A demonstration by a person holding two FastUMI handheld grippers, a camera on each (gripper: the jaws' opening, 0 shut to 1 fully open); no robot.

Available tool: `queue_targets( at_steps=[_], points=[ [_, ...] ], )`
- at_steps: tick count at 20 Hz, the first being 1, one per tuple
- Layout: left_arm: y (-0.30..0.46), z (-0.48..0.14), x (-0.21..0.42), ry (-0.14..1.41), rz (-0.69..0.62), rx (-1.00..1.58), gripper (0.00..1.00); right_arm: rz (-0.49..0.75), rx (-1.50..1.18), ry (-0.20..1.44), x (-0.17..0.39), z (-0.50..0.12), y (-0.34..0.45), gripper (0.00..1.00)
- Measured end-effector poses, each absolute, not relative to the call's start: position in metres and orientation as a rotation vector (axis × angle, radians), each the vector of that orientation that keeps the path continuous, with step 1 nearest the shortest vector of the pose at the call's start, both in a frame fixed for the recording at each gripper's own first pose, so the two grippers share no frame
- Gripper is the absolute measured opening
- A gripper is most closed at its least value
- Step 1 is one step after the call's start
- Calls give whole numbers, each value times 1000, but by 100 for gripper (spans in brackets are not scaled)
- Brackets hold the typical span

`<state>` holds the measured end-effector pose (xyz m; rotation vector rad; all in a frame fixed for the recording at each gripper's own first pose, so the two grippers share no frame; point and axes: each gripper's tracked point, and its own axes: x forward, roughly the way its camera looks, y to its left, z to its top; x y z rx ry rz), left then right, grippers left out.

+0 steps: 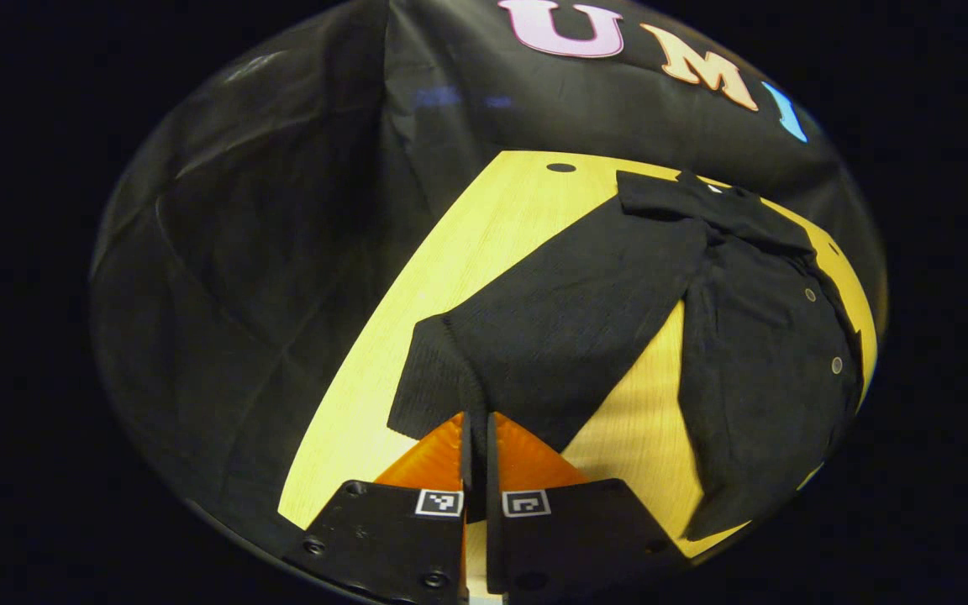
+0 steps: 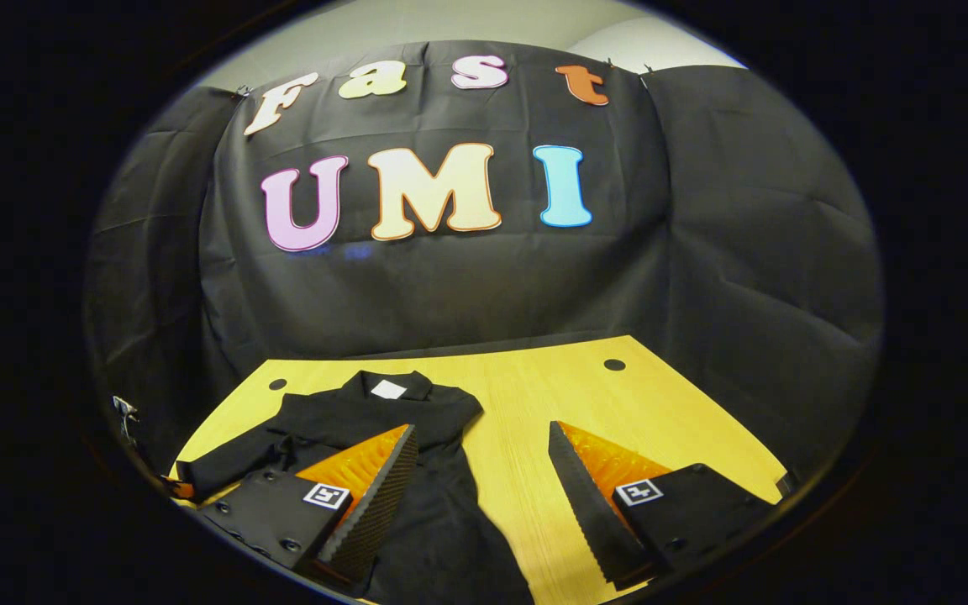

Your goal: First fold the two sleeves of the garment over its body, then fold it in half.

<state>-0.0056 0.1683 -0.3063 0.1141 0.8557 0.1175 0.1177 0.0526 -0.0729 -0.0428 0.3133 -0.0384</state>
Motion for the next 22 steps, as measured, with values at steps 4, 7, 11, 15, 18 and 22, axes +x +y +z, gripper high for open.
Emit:
queue_targets(
  at_steps=[4,7,11,15,18,22],
  points=[
    [168,-306,-6,837,114,108,0,-48,-31,328,109,-80,48,99],
    [168,-304,-6,835,110,110,0,-58,-33,334,103,-84,42,99],
    [146,-294,-4,815,64,43,0,-70,-44,332,95,-85,32,98],
    [115,-286,5,804,17,15,0,-75,-43,345,91,-88,23,98],
    [91,-275,13,794,-23,2,0,-64,-45,355,88,-93,21,98],
    [60,-243,37,731,-70,-16,0,-47,-52,377,83,-101,19,98]
  ],
)
